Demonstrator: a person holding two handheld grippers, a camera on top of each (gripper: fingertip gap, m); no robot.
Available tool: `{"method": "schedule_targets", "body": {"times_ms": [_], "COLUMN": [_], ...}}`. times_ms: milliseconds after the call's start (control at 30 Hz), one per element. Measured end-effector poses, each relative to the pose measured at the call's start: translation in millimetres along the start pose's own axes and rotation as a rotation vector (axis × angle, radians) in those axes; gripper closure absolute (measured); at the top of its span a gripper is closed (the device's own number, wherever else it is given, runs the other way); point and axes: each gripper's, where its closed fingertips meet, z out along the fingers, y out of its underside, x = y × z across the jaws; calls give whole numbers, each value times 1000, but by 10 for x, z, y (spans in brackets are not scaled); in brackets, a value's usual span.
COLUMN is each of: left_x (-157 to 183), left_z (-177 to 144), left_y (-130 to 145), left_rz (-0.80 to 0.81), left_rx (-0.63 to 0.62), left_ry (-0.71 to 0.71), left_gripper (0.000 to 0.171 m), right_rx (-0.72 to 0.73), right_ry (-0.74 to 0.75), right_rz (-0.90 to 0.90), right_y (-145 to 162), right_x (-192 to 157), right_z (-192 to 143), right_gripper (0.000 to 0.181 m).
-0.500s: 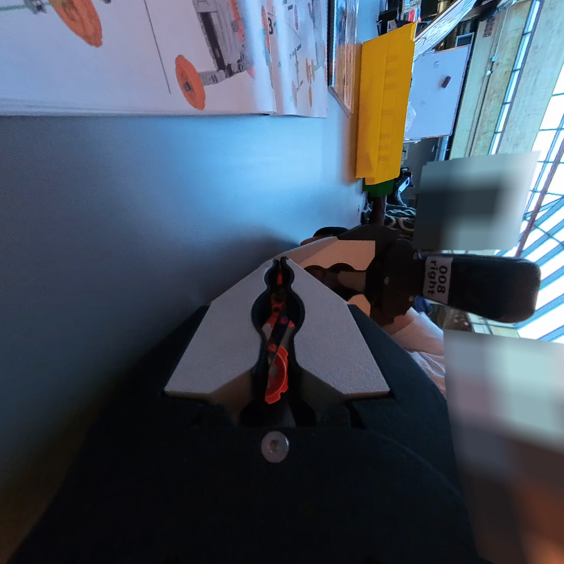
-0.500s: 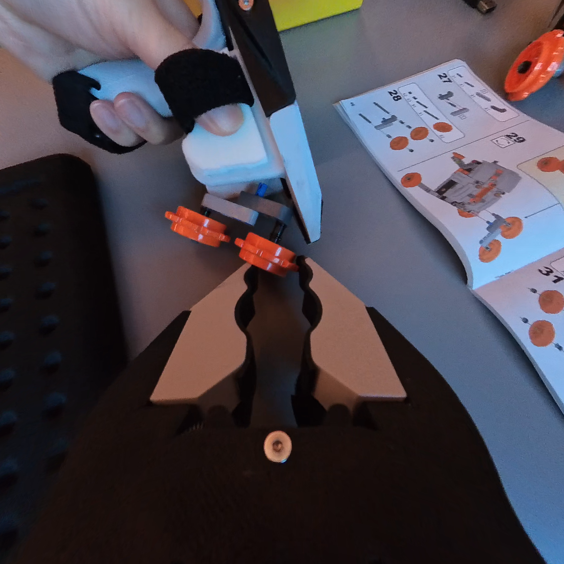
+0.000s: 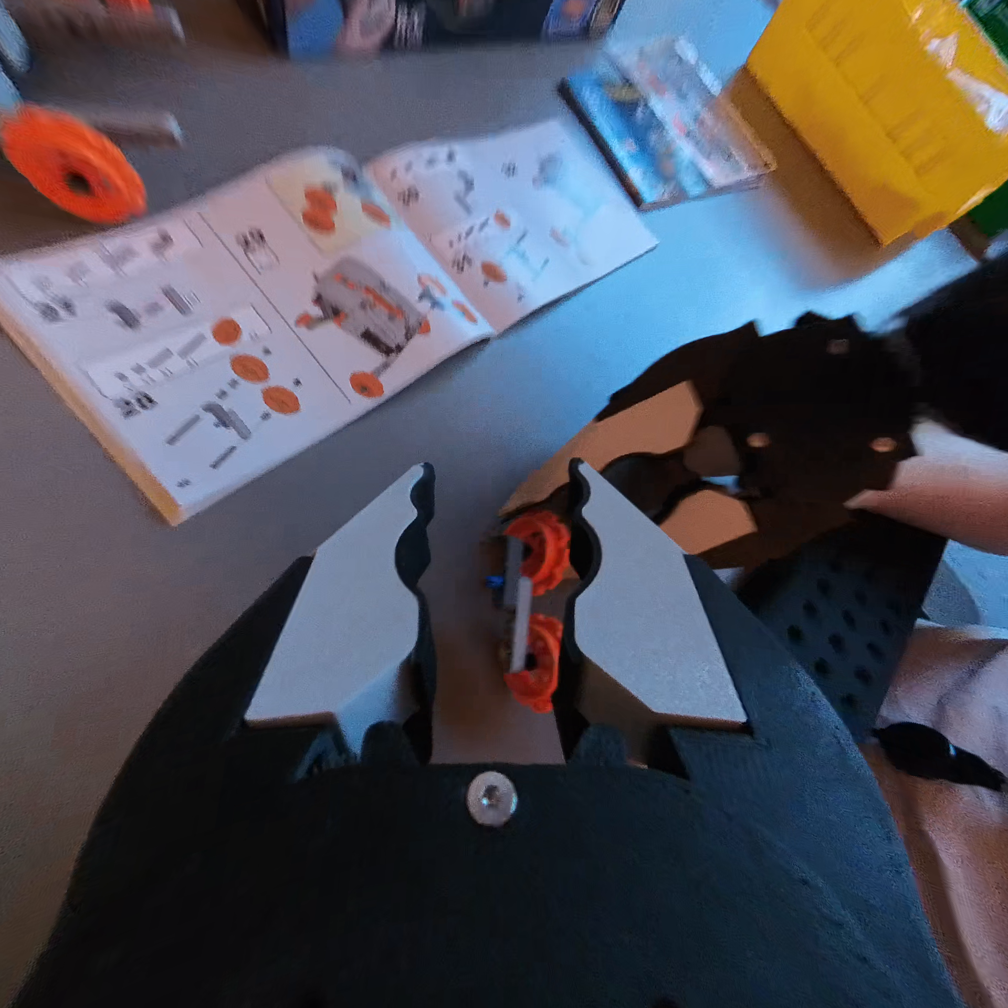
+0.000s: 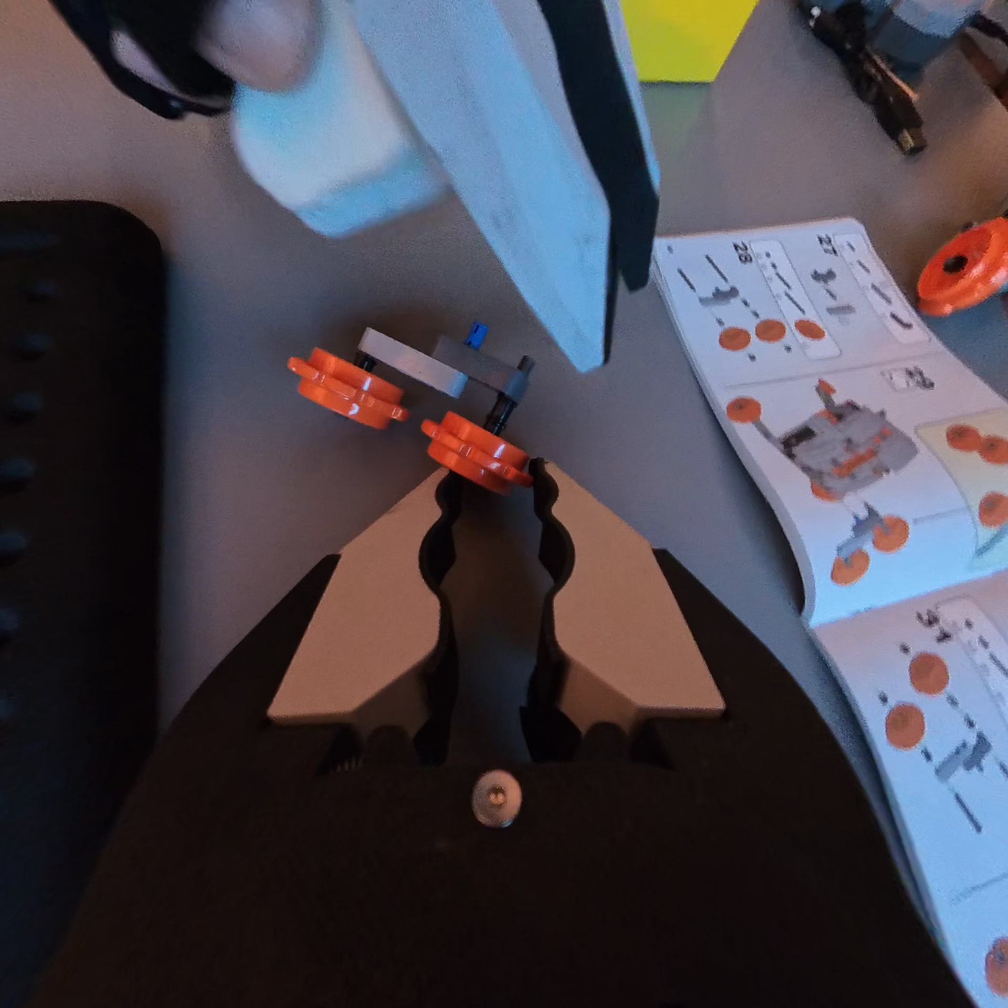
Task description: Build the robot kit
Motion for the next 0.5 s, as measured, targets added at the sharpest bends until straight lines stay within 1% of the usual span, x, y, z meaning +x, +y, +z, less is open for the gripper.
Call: {"method": "schedule_targets", "body": {"times_ms": [67,167,233,267,333,400,467,500], "left_x": [91,198,191,154,70,37,8,-4], "left_z": [-239,-604,-851,-971,-1194,-1354,-1456,-1490], "left_y": [-67,-30,11,33,72,123,193,228], "left_rz": [36,47,35,30,18,1,-9,-8], "left_rx": [100,189,253,284,336,358,355,352], "left_ry": [-26,-51,-94,-129,-196,-225,-261,-282], "left_gripper": [125,128,130,130,130,131,130,130], "right_rx": [3,14,25,27,41,46,48,48], "right_ry": [-13,-29,-57,-54,-96,-99,-110,-93], "right_rz": [-54,-128,-168,-180,-226,-248,-258,-258], "right_y": [-83,-223,-304,-337,-401,-448,-477,-487], "right_x": [-15,-5,-6,19,-16,-1,-11,10], "right_z": [104,267,365,408,475,532,568,579], "right_gripper": [154,154,155,155,154,155,154,154]}}
